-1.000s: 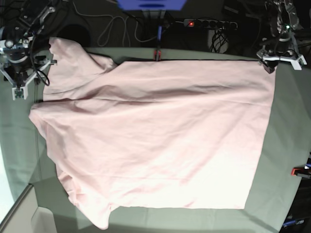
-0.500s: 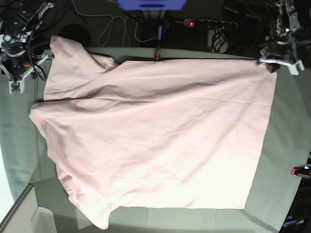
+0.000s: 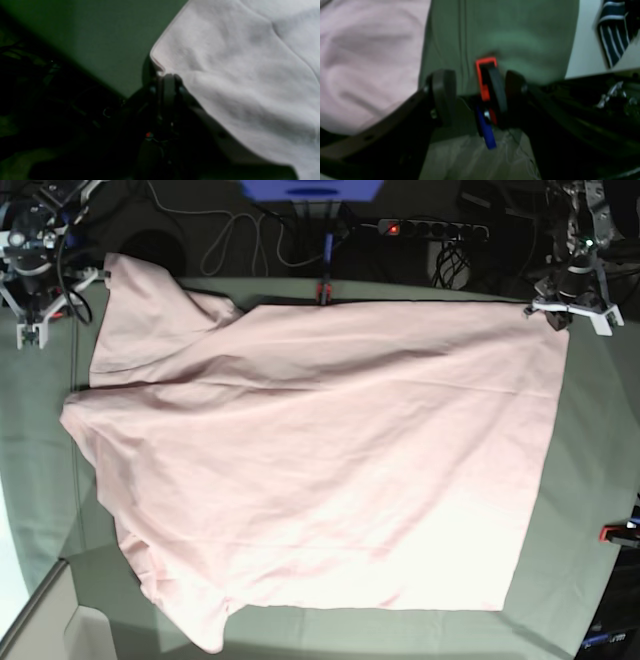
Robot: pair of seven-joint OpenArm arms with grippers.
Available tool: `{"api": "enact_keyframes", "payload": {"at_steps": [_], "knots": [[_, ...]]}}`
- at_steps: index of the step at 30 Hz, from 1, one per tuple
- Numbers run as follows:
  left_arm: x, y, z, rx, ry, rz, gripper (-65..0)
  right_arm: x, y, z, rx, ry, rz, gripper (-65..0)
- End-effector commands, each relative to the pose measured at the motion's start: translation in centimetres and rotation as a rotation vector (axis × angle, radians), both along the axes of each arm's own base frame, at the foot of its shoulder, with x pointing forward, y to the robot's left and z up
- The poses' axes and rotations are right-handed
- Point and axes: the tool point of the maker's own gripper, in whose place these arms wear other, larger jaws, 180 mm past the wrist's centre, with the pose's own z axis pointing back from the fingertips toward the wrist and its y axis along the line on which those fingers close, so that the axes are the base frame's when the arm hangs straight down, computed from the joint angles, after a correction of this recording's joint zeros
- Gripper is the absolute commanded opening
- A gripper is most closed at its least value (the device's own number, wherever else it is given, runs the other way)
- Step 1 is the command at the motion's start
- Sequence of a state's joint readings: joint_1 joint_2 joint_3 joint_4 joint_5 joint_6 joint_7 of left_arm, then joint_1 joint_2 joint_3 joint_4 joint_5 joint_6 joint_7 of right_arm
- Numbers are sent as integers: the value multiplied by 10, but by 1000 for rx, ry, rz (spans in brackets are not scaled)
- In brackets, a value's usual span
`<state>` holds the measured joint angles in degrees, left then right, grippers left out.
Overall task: Layout the t-shirt on the table in an organized manner, then fold the t-shirt properly
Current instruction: 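Release the fabric and raise the right gripper, then grasp the shirt corner nearest the right gripper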
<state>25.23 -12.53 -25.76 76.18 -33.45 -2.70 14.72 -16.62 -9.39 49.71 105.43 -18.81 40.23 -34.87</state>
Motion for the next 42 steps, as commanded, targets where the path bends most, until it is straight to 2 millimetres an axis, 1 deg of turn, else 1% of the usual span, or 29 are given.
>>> {"api": "enact_keyframes", "payload": {"at_steps": [1, 5, 7, 9, 14, 17, 20, 21, 24, 31, 34, 36, 37, 38, 42], "knots": [[4, 6, 8, 20, -21, 0, -650, 4, -2, 3, -3, -21, 2, -331], [4, 6, 8, 20, -21, 0, -650, -6, 6, -24, 65, 51, -21, -331], [4, 6, 8, 20, -23, 0, -650, -1, 12, -34, 102, 59, -22, -331], [10, 6, 11, 20, -35, 0, -650, -3, 18, -46, 137, 76, -27, -331], [13, 6, 11, 25, -39, -3, -650, 6, 26, -57, 181, 73, -29, -331], [13, 6, 11, 25, -39, -3, -650, 12, 26, -57, 185, 62, -29, -328], [13, 6, 11, 24, -39, -2, -650, 18, 27, -55, 187, 50, -26, -306], [13, 6, 11, 23, -39, -2, -650, 22, 29, -55, 187, 47, -17, -298], [14, 6, 11, 23, -41, -2, -650, 23, 37, -58, 196, 69, 10, -285], [14, 6, 11, 23, -41, -2, -650, 14, 40, -63, 206, 132, 4, -285], [14, 6, 11, 22, -41, -1, -650, 7, 40, -64, 206, 164, -4, -288], [14, 6, 12, 21, -42, -1, -650, -3, 39, -67, 206, 197, -11, -288], [14, 6, 12, 21, -42, -1, -650, -5, 37, -65, 199, 196, -17, -288], [14, 6, 12, 21, -42, -1, -650, -2, 35, -62, 191, 187, -15, -288], [20, 6, 14, 23, -54, -2, -650, 9, 24, -35, 118, 133, -6, -285]]}}
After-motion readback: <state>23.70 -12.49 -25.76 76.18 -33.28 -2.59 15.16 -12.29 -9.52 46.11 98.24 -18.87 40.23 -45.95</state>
